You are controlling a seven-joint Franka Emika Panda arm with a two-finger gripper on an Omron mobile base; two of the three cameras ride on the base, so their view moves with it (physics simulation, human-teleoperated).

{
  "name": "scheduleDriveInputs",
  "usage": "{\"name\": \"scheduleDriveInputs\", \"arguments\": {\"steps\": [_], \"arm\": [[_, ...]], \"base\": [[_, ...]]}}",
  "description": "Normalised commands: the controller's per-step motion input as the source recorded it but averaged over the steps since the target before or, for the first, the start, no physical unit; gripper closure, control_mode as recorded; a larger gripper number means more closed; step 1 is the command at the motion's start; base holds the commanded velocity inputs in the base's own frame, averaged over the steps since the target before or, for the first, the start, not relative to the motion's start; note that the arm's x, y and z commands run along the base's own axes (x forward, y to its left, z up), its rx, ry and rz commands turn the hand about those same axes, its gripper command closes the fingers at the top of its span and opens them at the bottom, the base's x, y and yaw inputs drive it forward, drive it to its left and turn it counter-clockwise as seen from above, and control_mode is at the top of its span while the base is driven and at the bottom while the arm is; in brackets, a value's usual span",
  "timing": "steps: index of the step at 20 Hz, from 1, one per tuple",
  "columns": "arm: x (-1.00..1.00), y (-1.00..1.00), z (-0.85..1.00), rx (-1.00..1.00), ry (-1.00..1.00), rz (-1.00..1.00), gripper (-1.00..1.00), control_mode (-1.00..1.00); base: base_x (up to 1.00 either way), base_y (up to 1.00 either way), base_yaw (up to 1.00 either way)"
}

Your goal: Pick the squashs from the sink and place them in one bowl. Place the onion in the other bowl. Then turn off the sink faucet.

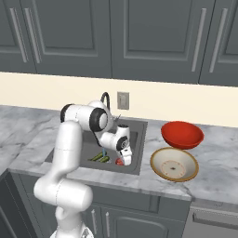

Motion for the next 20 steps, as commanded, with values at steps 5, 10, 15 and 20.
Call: {"name": "scheduleDriveInputs", "arguments": {"steps": [5,10,15,20], "arm": [[-0.45,-0.29,0.43,0.07,-0.03,-0.03,1.0,-1.0],[-0.23,-0.22,0.83,0.07,-0.05,-0.04,1.0,-1.0],[-0.12,-0.28,0.84,0.07,-0.03,-0.04,1.0,-1.0],[-0.08,-0.24,0.84,0.04,-0.04,-0.06,1.0,-1.0]], "base": [[0.0,0.0,0.0],[0.0,0.0,0.0],[0.0,0.0,0.0],[0.0,0.0,0.0]]}}
